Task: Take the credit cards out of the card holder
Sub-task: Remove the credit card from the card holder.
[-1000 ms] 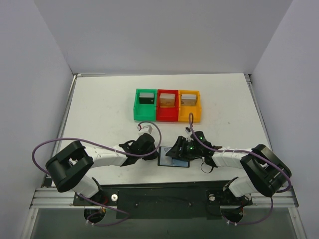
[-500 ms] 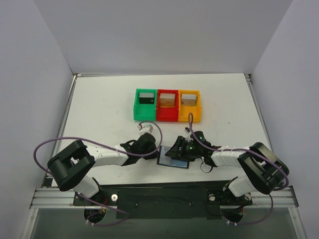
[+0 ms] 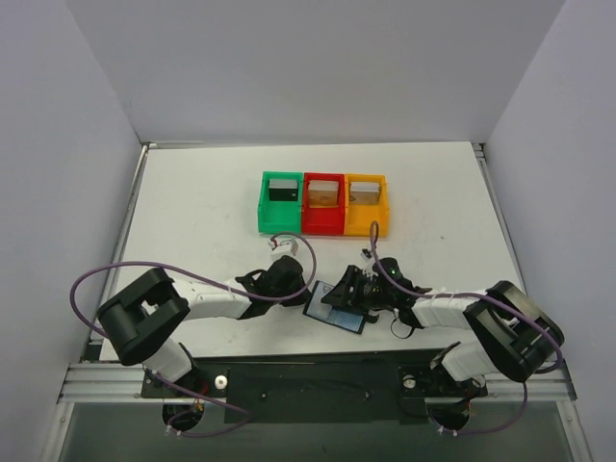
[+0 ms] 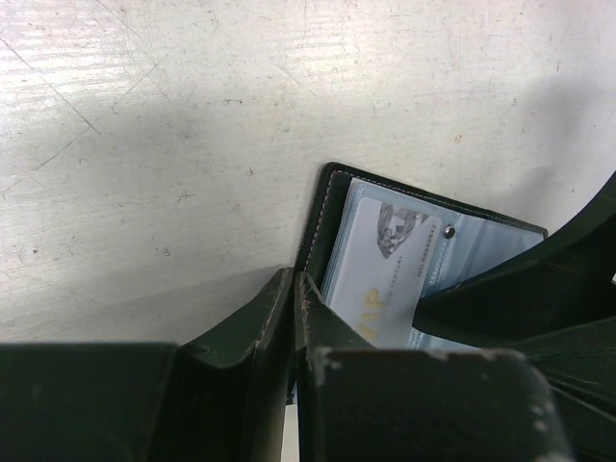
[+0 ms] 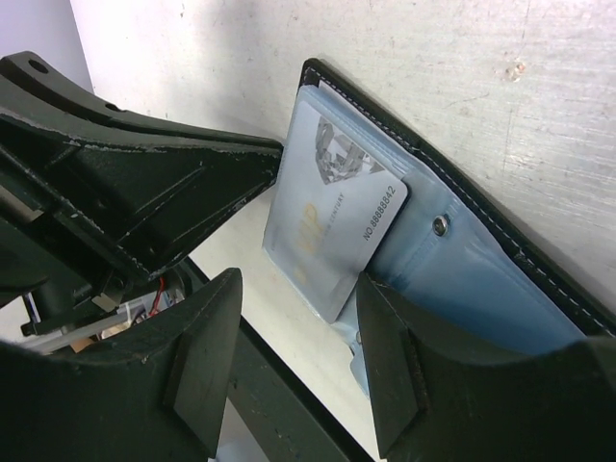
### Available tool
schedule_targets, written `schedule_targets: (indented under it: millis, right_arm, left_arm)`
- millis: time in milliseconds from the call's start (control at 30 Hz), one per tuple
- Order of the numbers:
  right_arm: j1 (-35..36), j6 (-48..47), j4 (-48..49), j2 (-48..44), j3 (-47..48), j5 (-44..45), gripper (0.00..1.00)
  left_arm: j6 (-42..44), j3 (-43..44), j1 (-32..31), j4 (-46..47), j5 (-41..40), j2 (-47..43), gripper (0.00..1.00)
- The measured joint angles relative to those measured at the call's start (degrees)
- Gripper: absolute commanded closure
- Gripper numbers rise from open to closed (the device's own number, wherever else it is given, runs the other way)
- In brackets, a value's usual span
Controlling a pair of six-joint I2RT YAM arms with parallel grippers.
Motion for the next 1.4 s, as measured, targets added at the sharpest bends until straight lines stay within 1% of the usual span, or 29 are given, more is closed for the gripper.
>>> schedule_targets:
  millis: [633, 1167, 1400]
  right_arm:
    - [-2.51, 3.80, 8.72, -0.96, -3.98, 0.22, 0.55]
    - [-2.64, 3.48, 8.57, 1.29, -4.04, 0.22, 0.55]
    - [-3.26, 3.76, 11.34, 3.56, -4.04, -1.49, 0.54]
  left_arm:
    - [-0.09, -0.02, -0.24, 0.72, -0.13, 0.39, 0.89]
    - [-0.37, -0.28, -0.31, 1.46, -0.15, 0.50, 0.89]
    - [-0.42, -0.33, -0.31, 1.49, -0.22, 0.50, 0.90]
